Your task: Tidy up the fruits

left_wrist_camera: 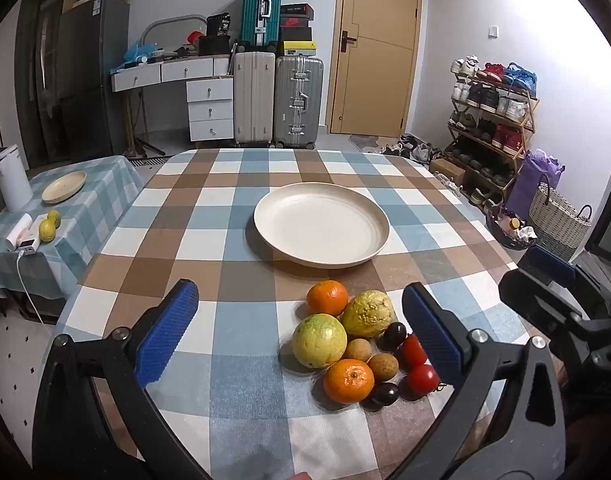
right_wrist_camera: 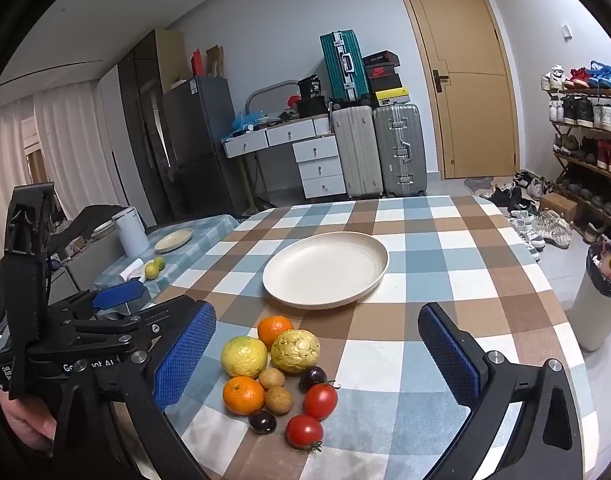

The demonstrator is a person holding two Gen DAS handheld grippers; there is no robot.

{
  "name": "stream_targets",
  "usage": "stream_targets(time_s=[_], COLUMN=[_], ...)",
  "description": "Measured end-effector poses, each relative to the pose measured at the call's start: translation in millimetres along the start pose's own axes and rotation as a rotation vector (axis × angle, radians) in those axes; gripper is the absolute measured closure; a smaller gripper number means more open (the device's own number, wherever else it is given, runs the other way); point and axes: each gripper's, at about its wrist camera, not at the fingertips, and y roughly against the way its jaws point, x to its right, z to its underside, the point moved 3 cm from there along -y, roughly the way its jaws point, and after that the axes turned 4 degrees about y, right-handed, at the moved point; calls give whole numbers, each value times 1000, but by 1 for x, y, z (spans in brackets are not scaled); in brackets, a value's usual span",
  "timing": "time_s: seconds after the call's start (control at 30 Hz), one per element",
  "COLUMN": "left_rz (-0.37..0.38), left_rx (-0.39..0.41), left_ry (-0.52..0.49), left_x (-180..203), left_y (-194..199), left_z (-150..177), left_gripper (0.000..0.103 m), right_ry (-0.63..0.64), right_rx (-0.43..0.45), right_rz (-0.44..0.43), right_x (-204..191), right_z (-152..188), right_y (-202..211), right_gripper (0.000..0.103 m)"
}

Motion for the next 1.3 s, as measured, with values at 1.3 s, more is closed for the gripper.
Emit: stream_targets(time_s=[1.3], left_rz=[53], left_rx=[-58], left_ry=[16], left_x=[6], left_y=[-17], left_z=[14], left_gripper=[1], right_ry=[-17], right_rx=[-5], right_rz=[-3], right_x=[5], right_z=[-1], right_y=[-7], right_gripper=[0])
